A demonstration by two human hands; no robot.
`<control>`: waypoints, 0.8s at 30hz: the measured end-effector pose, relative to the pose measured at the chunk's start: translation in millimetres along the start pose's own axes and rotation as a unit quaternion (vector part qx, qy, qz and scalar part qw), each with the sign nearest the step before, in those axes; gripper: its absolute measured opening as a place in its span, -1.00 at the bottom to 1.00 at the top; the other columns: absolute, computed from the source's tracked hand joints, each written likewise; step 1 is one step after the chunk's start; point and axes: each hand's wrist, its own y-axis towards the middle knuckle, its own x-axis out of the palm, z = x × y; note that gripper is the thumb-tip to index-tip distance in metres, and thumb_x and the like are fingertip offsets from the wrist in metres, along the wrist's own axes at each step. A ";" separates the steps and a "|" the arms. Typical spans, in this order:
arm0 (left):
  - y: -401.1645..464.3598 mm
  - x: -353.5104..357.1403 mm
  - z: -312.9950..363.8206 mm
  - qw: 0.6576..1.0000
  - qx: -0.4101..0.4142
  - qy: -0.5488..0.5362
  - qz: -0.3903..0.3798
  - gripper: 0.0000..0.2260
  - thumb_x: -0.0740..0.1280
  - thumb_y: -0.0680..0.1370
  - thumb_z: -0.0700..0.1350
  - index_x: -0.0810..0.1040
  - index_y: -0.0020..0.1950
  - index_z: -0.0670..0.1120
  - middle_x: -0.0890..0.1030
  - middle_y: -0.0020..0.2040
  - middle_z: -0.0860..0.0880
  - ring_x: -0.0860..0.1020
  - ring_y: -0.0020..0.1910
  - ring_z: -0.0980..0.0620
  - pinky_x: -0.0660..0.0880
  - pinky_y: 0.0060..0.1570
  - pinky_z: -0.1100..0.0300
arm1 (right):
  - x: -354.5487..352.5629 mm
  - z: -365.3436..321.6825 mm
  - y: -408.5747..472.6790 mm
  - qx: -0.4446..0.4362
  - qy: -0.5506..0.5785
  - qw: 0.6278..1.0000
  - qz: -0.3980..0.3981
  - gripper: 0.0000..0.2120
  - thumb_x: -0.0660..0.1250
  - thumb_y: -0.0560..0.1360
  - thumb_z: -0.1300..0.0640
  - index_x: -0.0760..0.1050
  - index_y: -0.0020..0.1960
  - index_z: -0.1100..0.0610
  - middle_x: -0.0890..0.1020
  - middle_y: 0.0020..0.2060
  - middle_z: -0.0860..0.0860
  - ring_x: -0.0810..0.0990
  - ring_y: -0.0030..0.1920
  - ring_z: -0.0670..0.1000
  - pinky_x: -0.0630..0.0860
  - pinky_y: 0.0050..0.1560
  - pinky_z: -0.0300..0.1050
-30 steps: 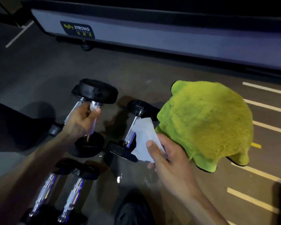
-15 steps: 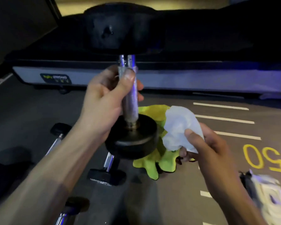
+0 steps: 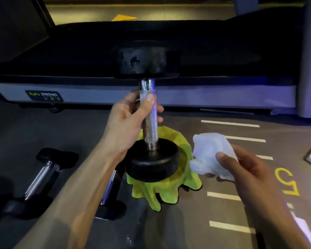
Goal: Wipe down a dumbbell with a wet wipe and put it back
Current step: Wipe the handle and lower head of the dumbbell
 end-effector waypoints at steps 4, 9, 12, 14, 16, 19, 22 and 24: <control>-1.1 1.8 -1.9 1.000 0.010 -0.011 -0.002 -0.60 0.34 0.52 0.10 0.58 0.24 -0.12 0.74 -0.11 -0.04 0.72 -0.22 -0.01 0.66 -0.15 0.15 | -10.0 -36.6 9.9 -0.119 -0.153 0.971 -0.137 -0.79 0.31 0.60 0.02 0.62 0.19 -0.16 0.75 -0.19 -0.04 0.69 -0.18 -0.01 0.60 -0.05 0.12; -7.1 2.7 -3.1 1.000 0.024 -0.008 -0.009 -0.67 0.35 0.54 0.09 0.60 0.21 -0.06 0.74 -0.10 -0.04 0.72 -0.20 -0.02 0.67 -0.13 0.14 | -23.7 -76.1 25.6 -0.174 -0.383 0.890 -0.178 -0.66 0.24 0.54 0.18 0.63 -0.06 -0.25 0.70 -0.29 -0.18 0.66 -0.25 -0.15 0.57 -0.14 -0.14; -12.2 1.5 -1.9 0.999 0.029 -0.003 -0.014 -0.64 0.35 0.55 0.09 0.59 0.26 -0.08 0.75 -0.07 -0.05 0.73 -0.17 -0.03 0.67 -0.09 0.13 | -21.1 -70.1 35.8 -0.193 -0.390 0.897 -0.079 -0.65 0.22 0.54 0.25 0.64 -0.19 -0.13 0.62 -0.38 -0.12 0.54 -0.33 -0.12 0.47 -0.28 -0.16; -14.8 1.3 -0.3 1.000 0.027 -0.003 -0.013 -0.63 0.35 0.58 0.06 0.57 0.29 -0.12 0.75 -0.06 -0.05 0.74 -0.16 -0.03 0.68 -0.08 0.13 | -15.0 -66.5 33.5 -0.213 -0.364 0.906 -0.047 -0.67 0.23 0.54 0.28 0.64 -0.18 -0.07 0.60 -0.44 -0.06 0.51 -0.37 -0.06 0.37 -0.38 -0.29; -16.2 0.5 0.3 1.000 0.021 -0.006 -0.011 -0.69 0.34 0.64 -0.02 0.56 0.31 -0.16 0.74 -0.06 -0.05 0.73 -0.16 -0.03 0.68 -0.07 0.12 | -7.6 -68.8 27.2 -0.209 -0.316 0.924 -0.057 -0.74 0.24 0.54 0.24 0.63 -0.18 -0.01 0.67 -0.41 -0.08 0.58 -0.30 -0.04 0.43 -0.31 -0.33; -17.9 0.9 0.8 1.000 0.020 -0.018 -0.012 -0.74 0.35 0.62 -0.02 0.58 0.24 -0.13 0.74 -0.08 -0.06 0.72 -0.17 -0.06 0.67 -0.04 0.04 | 2.9 -75.0 19.1 -0.195 -0.292 0.934 -0.062 -0.82 0.30 0.56 -0.02 0.67 -0.10 -0.06 0.69 -0.24 -0.22 0.62 -0.13 -0.11 0.44 -0.16 -0.43; -18.2 1.5 -1.4 0.999 0.027 -0.022 -0.015 -0.86 0.35 0.65 -0.07 0.59 0.17 -0.08 0.74 -0.11 -0.05 0.71 -0.18 -0.06 0.66 -0.03 0.02 | 11.6 -82.5 17.1 -0.238 -0.314 0.919 -0.027 -0.86 0.38 0.55 -0.01 0.68 -0.14 -0.06 0.66 -0.28 -0.22 0.61 -0.18 -0.16 0.44 -0.17 -0.28; -19.3 2.0 -2.5 0.999 0.030 -0.025 -0.014 -0.93 0.34 0.68 -0.12 0.59 0.14 -0.04 0.74 -0.14 -0.02 0.71 -0.20 -0.04 0.67 -0.06 0.04 | 16.8 -86.8 24.0 -0.274 -0.341 0.899 -0.012 -0.88 0.38 0.54 0.15 0.66 -0.12 0.00 0.67 -0.30 -0.19 0.62 -0.19 -0.18 0.41 -0.18 -0.33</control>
